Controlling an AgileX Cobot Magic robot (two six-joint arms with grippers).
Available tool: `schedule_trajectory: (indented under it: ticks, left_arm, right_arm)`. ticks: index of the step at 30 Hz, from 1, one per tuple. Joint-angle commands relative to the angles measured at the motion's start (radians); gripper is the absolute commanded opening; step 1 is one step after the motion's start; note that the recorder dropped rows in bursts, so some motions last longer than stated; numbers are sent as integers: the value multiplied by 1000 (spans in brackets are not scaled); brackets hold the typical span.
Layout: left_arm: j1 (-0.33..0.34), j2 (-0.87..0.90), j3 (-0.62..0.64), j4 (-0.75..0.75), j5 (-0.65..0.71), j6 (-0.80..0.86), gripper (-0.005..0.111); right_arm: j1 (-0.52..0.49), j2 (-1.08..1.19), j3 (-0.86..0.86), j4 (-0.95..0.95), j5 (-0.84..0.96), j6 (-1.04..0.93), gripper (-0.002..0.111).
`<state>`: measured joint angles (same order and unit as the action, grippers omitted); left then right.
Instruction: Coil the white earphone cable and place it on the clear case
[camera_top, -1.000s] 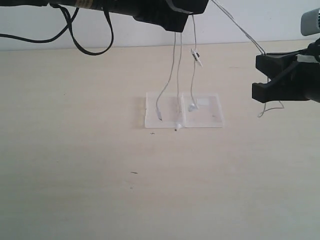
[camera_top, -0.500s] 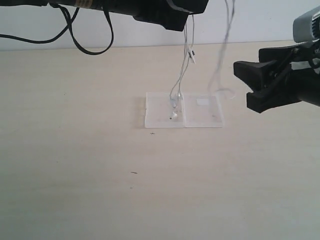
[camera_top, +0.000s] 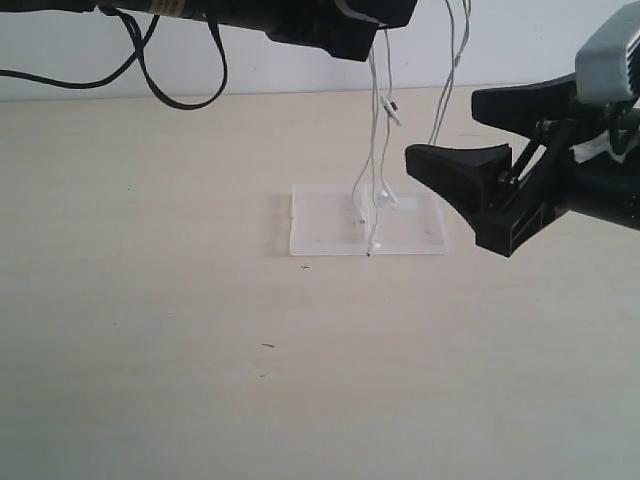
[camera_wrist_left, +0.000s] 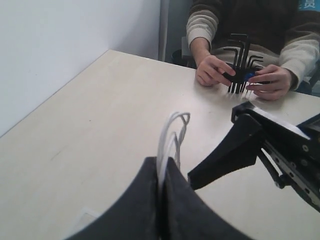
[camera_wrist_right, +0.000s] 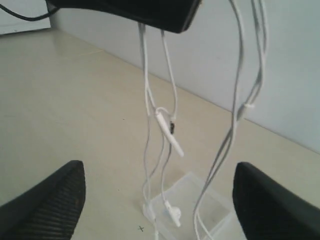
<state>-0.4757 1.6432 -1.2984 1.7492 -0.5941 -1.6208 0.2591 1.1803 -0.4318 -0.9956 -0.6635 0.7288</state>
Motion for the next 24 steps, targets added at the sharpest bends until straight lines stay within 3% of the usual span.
schedule_trajectory:
  ticks: [1, 6, 16, 24]
  left_arm:
    - [2, -12, -3, -5, -6, -18, 0]
    - [2, -12, -3, -5, -10, -17, 0]
    - [2, -12, -3, -5, -6, -17, 0]
    - [2, -12, -3, -5, -6, -17, 0]
  right_arm:
    - [-4, 53, 6, 52, -56, -57, 77]
    - [-4, 138, 6, 103, -150, -124, 92]
    - [-4, 255, 6, 222, -300, -261, 92]
    - [-4, 266, 6, 226, -284, -275, 92]
